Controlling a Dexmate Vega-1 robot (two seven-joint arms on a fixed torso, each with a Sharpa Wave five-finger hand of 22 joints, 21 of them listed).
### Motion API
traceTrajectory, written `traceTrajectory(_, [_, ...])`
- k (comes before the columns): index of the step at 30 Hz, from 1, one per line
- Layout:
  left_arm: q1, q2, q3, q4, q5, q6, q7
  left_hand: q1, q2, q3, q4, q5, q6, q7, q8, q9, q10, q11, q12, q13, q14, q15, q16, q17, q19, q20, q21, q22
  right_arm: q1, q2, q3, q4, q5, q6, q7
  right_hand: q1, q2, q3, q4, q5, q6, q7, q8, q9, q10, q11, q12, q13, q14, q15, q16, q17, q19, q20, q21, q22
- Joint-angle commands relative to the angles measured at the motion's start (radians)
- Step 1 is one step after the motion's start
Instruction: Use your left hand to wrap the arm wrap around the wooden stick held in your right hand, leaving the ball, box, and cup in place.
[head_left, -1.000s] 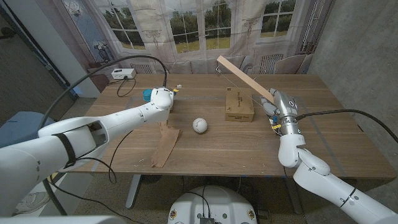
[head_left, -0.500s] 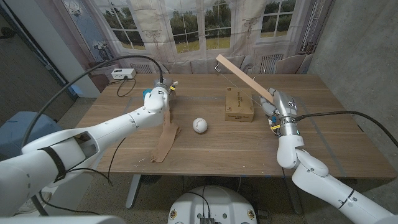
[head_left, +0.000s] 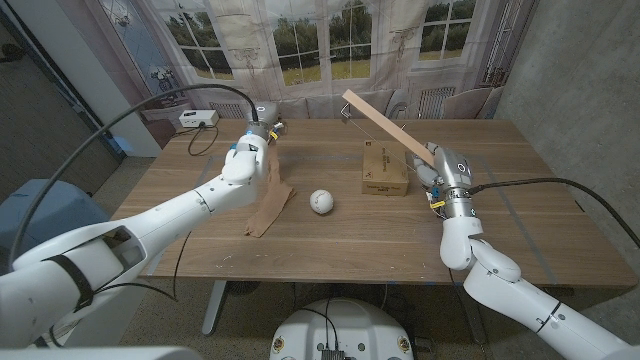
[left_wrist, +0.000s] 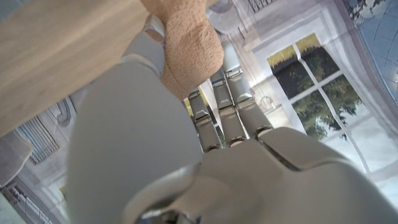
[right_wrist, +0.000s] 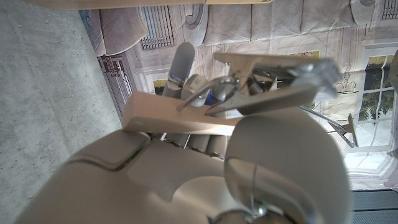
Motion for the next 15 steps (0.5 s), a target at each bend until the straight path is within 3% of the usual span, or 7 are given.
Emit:
traceTrajectory(1, [0.049,-0.002,-0.103,-0.073,0.029,-0.073,0.176,0.204,0.225,0.041,0.033,-0.003,0.149,0.138,0.006,0.017,0.006,-0.004,0.003,0.044,0.15,-0.241,-0.004,0.135,0.042,-0.165,0.009,-0.005,0.017,0.008,-0.017,0.018,-0.005,0.015,0.0,-0.137,0.143,0.009,-0.001,-0.004,0.067,0.022,0.01,0.005,0.001,0.006,0.004,-0.003,0.004,-0.044,0.01,0.084,-0.005,-0.055,0.011,-0.002])
traceTrajectory(15, [-0.004,-0.016,-0.121,-0.114,0.125,-0.14,0.178,0.201,0.222,0.047,0.032,-0.004,0.154,0.133,0.002,0.015,0.005,-0.006,-0.001,0.058,0.152,-0.242,-0.008,0.142,0.044,-0.166,0.017,-0.027,0.043,0.021,-0.03,0.046,-0.003,0.029,-0.001,-0.14,0.141,0.013,-0.002,-0.005,0.066,0.021,0.017,0.0,-0.003,0.004,0.007,0.003,0.004,-0.044,0.01,0.084,-0.01,-0.057,0.024,-0.007])
